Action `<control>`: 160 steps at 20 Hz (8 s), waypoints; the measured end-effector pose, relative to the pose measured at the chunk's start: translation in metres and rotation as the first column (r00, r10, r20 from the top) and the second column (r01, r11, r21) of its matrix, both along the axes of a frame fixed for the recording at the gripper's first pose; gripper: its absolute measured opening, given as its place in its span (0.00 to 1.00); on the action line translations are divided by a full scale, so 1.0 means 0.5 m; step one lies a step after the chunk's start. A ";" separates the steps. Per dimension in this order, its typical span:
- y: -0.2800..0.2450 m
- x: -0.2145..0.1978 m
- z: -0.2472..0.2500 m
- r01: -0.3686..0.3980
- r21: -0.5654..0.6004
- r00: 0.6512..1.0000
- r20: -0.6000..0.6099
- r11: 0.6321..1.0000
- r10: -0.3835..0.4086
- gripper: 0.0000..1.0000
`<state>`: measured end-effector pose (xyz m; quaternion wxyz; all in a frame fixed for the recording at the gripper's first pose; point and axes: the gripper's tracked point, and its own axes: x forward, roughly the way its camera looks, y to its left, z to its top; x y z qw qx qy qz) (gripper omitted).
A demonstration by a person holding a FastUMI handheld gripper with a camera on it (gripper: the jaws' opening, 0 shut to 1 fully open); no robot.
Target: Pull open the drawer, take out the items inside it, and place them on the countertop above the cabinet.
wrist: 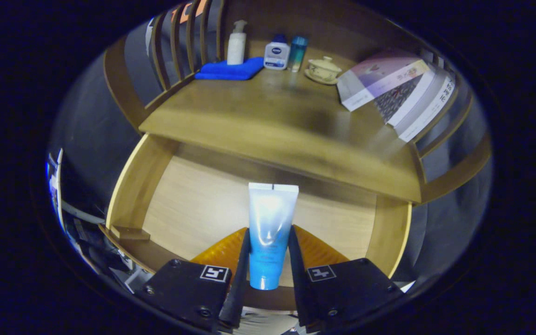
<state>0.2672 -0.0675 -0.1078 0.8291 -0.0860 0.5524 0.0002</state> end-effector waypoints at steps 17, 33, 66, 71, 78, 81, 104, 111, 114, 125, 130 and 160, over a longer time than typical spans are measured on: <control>-0.009 0.275 0.101 0.111 -0.073 0.983 0.151 0.991 -0.099 0.48; -0.003 0.387 0.041 0.133 -0.092 0.962 0.253 0.987 -0.106 0.49; 0.096 -0.105 0.237 -0.056 0.090 0.775 0.631 0.994 -0.014 0.82; 0.111 -0.200 0.247 -0.080 0.068 0.678 0.735 0.994 0.004 1.00; 0.136 -0.313 0.187 -0.103 0.041 0.578 0.816 0.994 0.026 1.00; 0.138 -0.339 0.140 -0.116 0.020 0.551 0.833 0.993 0.048 1.00; 0.035 -0.286 -0.178 0.062 0.077 0.551 0.829 0.995 -0.099 0.98; 0.032 -0.175 -0.168 0.052 0.089 0.550 0.829 0.995 -0.103 0.99; 0.025 -0.106 -0.170 0.060 0.083 0.591 0.800 0.995 -0.102 0.99; 0.010 0.071 -0.174 0.096 0.092 0.615 0.777 0.991 -0.132 1.00; 0.011 0.121 -0.181 0.109 0.119 0.642 0.749 0.987 -0.162 0.99; 0.054 -0.534 0.137 -0.130 0.182 0.439 0.892 0.975 -0.108 0.99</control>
